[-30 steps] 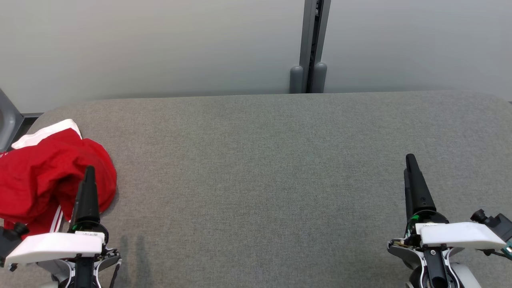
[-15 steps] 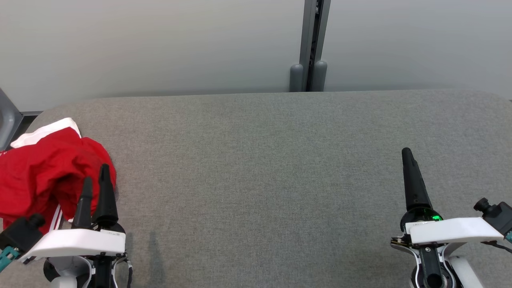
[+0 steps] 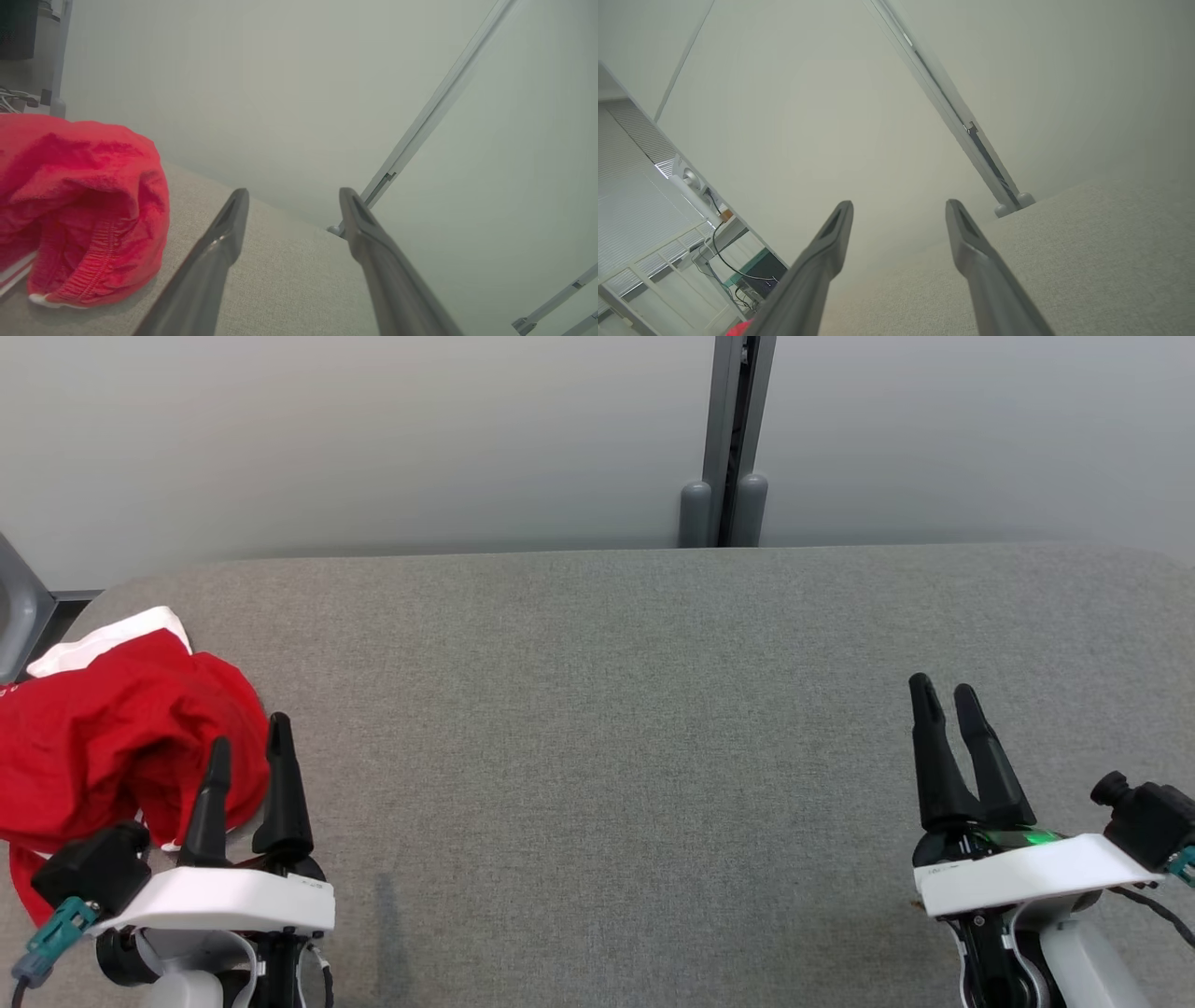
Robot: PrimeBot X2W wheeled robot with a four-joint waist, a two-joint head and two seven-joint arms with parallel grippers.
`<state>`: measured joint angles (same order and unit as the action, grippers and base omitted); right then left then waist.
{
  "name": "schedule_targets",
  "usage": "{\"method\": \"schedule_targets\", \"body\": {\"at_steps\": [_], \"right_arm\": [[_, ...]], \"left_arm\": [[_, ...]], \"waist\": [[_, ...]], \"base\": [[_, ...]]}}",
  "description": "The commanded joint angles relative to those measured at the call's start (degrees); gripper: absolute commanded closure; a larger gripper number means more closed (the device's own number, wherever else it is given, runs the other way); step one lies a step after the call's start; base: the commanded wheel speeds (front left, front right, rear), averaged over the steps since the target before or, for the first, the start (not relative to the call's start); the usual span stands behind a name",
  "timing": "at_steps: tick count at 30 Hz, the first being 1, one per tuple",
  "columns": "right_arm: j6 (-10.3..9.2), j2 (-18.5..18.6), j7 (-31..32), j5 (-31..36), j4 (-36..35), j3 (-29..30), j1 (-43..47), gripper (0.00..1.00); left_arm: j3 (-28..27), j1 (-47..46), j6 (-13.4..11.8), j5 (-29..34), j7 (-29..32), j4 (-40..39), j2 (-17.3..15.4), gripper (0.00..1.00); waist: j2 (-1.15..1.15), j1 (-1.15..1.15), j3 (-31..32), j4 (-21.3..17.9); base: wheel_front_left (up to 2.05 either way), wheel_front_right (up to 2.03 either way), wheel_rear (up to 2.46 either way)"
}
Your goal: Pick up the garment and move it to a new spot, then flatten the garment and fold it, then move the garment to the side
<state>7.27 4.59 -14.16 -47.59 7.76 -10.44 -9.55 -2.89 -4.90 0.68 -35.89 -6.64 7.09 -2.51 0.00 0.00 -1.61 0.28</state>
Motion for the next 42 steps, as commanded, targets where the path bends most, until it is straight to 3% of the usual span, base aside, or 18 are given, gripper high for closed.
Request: {"method": "schedule_targets", "body": {"at_steps": [1, 10, 25, 42], "right_arm": [[0.32, 0.69, -0.44, 2.79, -0.64, -0.16, -0.97, 0.0], [0.31, 0.31, -0.63, 16.11, 0.74, 2.07, -0.44, 0.0], [0.33, -0.99, -0.8, 30.07, 5.49, 7.17, -1.05, 0.0], [0.28, -1.57, -1.08, 36.58, 8.03, 9.73, -1.92, 0.0]], "left_arm": [[0.4, -0.14, -0.49, 2.16, -0.66, -0.75, -0.36, 0.0], [2.45, 0.52, -1.28, 8.14, -2.84, -0.77, -0.41, 0.0], [5.29, 0.49, -3.04, 17.84, -6.29, -0.06, -0.46, 0.0], [7.42, 0.82, -4.23, 23.27, -8.67, 1.41, -0.5, 0.0]], "waist": [[0.0, 0.0, 0.06, 0.02], [0.0, 0.0, 0.28, 0.12], [0.0, 0.0, 0.25, 0.05], [0.0, 0.0, 0.58, 0.03]], "base": [[0.0, 0.0, 0.0], [0.0, 0.0, 0.0], [0.0, 0.0, 0.0], [0.0, 0.0, 0.0]]}}
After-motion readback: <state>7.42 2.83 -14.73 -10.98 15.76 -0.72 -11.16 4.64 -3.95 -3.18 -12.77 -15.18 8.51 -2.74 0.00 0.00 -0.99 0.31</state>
